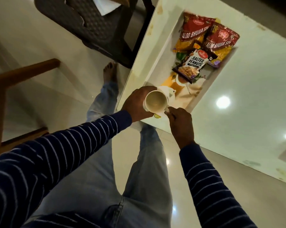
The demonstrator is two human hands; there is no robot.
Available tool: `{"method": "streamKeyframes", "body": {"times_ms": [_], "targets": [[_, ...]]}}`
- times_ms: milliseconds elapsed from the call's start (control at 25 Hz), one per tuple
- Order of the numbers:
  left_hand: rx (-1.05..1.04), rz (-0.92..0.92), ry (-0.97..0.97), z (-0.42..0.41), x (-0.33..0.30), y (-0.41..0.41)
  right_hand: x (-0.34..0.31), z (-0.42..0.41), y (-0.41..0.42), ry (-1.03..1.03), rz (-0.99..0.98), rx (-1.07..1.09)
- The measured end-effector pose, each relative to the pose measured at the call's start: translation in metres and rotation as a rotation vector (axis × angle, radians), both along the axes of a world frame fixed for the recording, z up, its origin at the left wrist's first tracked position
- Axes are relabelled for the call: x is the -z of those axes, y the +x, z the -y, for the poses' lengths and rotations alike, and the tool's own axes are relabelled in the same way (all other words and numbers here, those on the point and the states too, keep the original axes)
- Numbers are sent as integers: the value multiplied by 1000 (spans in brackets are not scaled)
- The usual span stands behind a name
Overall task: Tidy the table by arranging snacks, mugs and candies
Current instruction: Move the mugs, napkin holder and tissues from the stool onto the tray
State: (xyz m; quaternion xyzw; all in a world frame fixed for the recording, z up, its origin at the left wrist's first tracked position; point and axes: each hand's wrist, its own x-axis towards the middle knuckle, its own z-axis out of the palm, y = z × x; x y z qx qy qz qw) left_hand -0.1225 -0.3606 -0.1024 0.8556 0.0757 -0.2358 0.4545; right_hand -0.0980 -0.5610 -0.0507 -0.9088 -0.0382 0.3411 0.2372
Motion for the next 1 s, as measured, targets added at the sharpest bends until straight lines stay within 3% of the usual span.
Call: {"method": "streamKeyframes", "body": {"times_ms": [320, 440, 680, 800, 1000], "targets": [[73, -42, 104, -17, 22, 12, 32, -15, -5, 29, -39, 53], [130, -27, 72, -28, 14, 20, 15, -23, -1, 77, -128, 103], [270, 59, 72, -121, -13, 36, -50, -34, 61, -141, -139, 262], [138, 143, 189, -198, -29, 75, -64, -92, 122, -24, 37, 234], [-395, 360, 256, -323, -46, 184, -51, -234, 231, 164, 176, 38]]}}
